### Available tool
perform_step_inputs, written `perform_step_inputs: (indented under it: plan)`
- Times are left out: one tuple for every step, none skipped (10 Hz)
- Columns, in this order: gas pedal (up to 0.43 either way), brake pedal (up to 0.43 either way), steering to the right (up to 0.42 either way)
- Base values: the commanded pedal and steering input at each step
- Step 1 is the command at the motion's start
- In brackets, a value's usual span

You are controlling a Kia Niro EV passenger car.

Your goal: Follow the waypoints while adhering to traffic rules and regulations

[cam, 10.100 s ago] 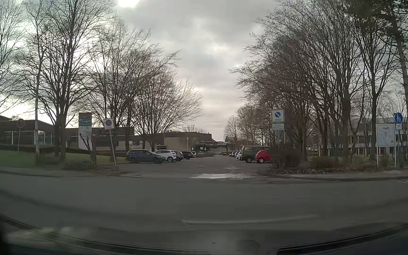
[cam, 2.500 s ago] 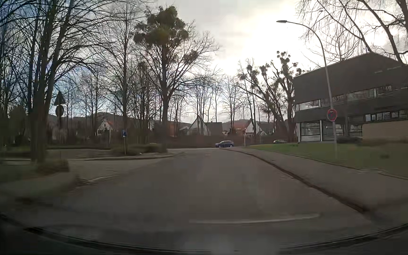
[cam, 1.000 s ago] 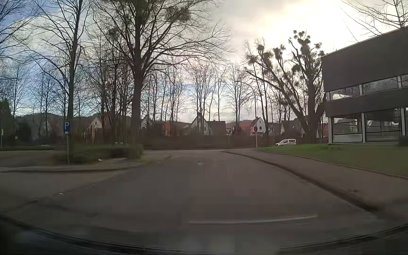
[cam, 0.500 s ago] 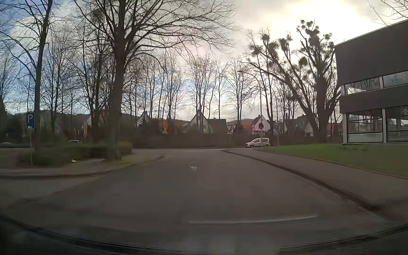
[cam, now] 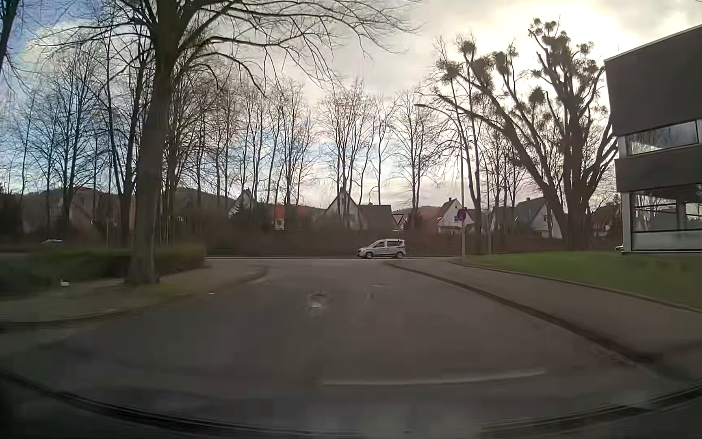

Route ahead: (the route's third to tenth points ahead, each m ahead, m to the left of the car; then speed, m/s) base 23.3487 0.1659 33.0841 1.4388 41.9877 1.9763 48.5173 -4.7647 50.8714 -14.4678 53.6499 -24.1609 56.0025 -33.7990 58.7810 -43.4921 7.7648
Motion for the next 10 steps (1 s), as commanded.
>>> perform_step_inputs:
  plan:
    - [0.000, 0.000, -0.014]
    - [0.000, 0.000, -0.015]
    - [0.000, 0.000, -0.015]
    - [0.000, 0.000, -0.015]
    - [0.000, 0.000, -0.015]
    - [0.000, 0.000, -0.015]
    - [0.000, 0.000, -0.016]
    - [0.000, 0.000, -0.017]
    - [0.000, 0.000, -0.017]
    - [0.000, 0.000, -0.017]
